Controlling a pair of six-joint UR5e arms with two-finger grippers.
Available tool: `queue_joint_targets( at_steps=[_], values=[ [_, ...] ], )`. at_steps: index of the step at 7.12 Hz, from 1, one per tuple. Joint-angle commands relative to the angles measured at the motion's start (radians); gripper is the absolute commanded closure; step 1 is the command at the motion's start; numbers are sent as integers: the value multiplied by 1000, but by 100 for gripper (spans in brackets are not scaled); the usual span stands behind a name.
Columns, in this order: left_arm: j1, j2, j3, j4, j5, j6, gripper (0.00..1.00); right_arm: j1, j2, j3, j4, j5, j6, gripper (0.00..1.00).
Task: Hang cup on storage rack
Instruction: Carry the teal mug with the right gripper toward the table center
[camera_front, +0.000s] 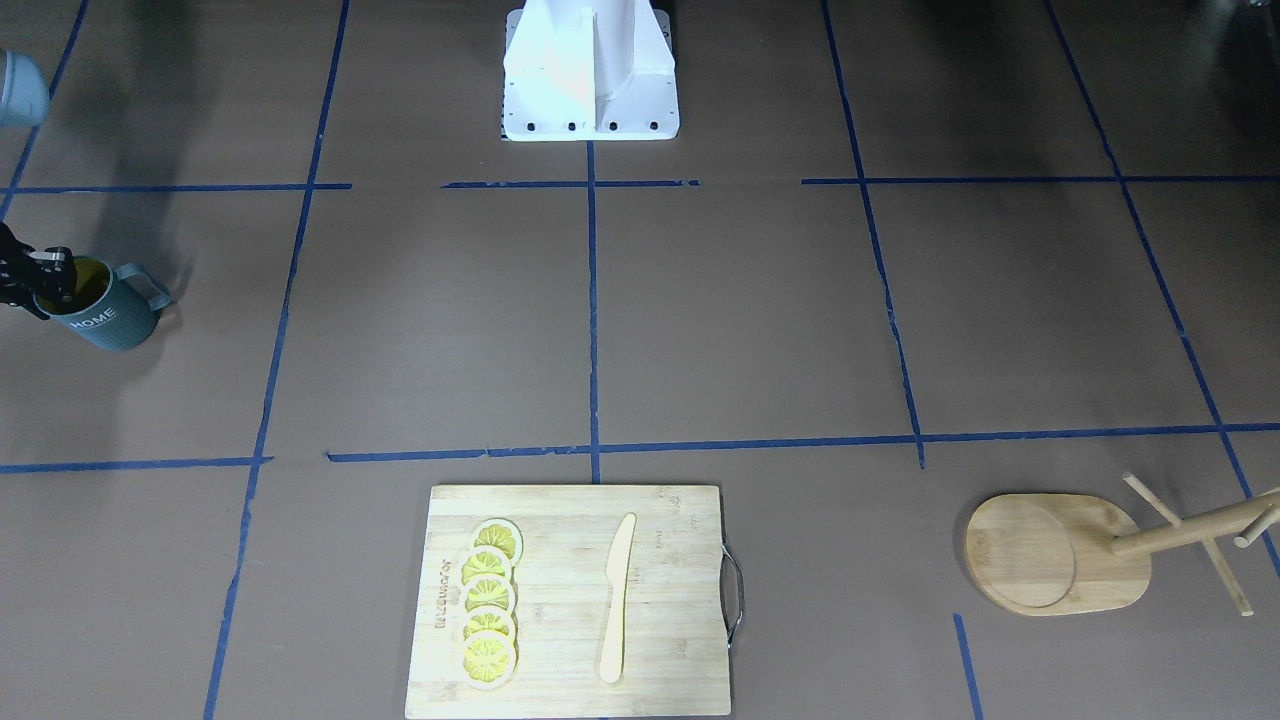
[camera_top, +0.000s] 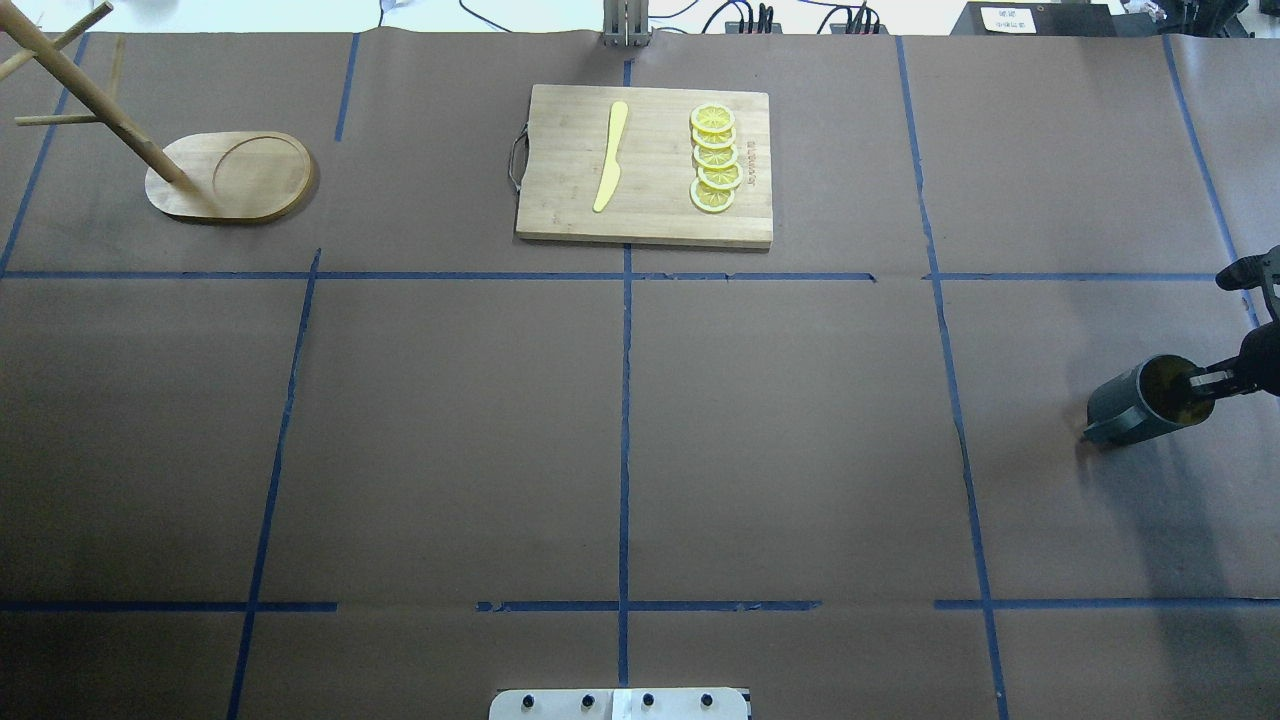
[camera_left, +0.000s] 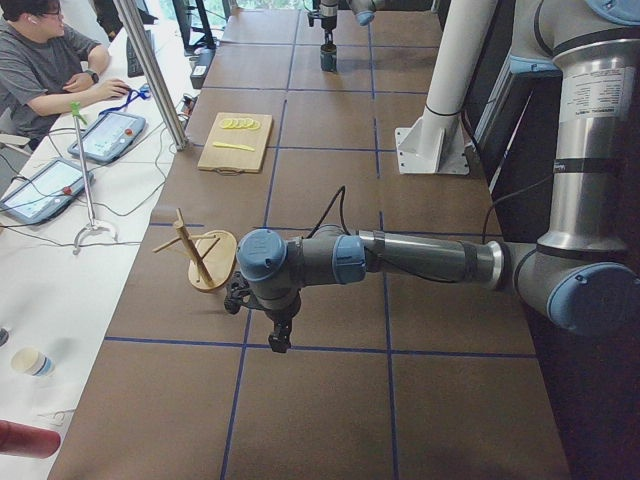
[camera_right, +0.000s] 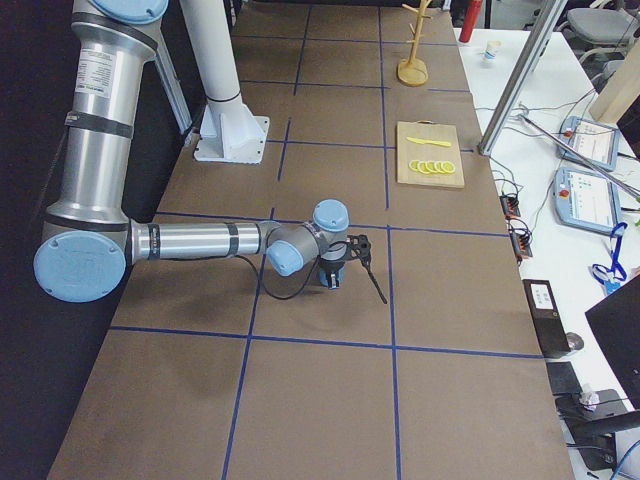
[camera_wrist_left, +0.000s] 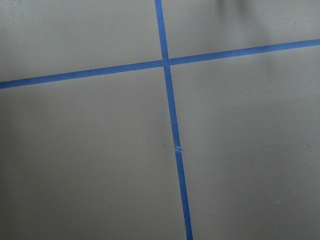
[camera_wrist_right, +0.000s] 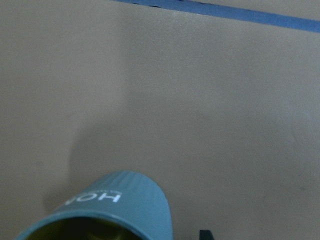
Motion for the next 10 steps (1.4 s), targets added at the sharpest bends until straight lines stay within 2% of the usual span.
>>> queue_joint_targets(
  at_steps=[1, 2, 4, 5, 6, 7, 8, 9, 10],
  values=[
    [-1, 0, -3, 1, -2, 0, 0, 1, 9, 15, 0, 9, 15, 100],
    [-1, 0, -3, 1, -2, 0, 0, -1, 15, 69, -36, 18, 44, 100],
    [-1, 0, -4, 1, -2, 0, 0, -10, 173, 196, -338, 7, 75, 100],
    [-1, 0, -4, 0, -2, 0, 0, -46, 274, 221, -448, -2, 78, 100],
    [-1, 0, -6, 0, -2, 0, 0, -86, 421, 223, -563, -38, 122, 100],
    [-2, 2, -15, 3, -5, -2, 0, -193, 556, 218, -663, -87, 252, 100],
    [-2, 2, -20, 4, -5, 0, 0, -328, 663, 188, -705, -237, 410, 100],
    [-1, 2, -20, 4, -5, 0, 0, -394, 759, 133, -709, -276, 524, 100],
    [-1, 2, -18, 4, -5, 0, 0, -437, 867, 36, -709, -281, 582, 100]
  ],
)
